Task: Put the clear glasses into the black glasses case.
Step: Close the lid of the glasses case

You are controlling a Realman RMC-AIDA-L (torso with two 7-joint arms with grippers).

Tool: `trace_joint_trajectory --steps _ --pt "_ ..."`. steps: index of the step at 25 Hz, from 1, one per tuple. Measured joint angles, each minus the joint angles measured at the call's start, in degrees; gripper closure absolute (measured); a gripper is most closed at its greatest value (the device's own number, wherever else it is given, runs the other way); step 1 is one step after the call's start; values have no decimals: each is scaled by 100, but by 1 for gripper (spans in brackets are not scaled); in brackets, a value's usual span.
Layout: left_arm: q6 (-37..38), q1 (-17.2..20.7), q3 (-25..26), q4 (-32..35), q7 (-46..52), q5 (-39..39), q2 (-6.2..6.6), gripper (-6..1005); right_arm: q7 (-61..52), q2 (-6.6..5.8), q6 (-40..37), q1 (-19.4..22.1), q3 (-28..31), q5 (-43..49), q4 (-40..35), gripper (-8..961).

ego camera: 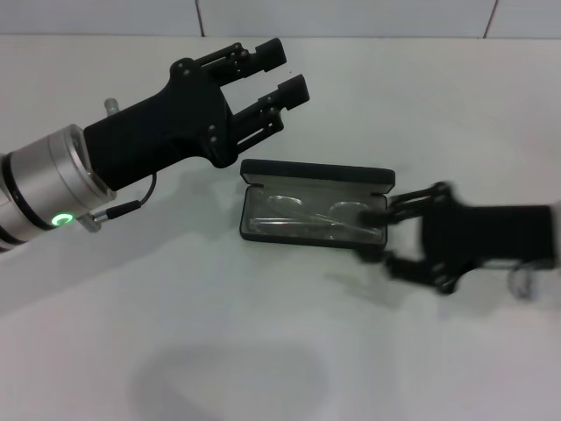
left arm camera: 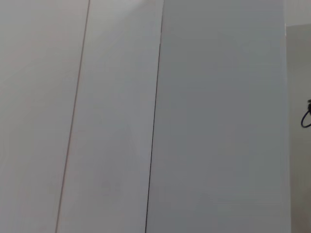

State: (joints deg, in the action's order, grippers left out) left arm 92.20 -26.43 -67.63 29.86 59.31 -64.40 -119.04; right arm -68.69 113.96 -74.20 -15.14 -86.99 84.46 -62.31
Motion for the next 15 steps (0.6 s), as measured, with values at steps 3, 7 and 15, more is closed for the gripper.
trace_joint_trajectory --steps 3,7,15 --pt "-61 13 8 -4 4 0 5 488 27 -6 -1202 -356 1362 1 938 558" --pt "-581 -71 -13 -45 37 -13 4 488 176 -127 -2171 -684 3023 0 2148 553" --pt "-2658 -802 -34 -123 816 -1040 -56 488 244 129 -1537 -441 4891 -61 2580 541"
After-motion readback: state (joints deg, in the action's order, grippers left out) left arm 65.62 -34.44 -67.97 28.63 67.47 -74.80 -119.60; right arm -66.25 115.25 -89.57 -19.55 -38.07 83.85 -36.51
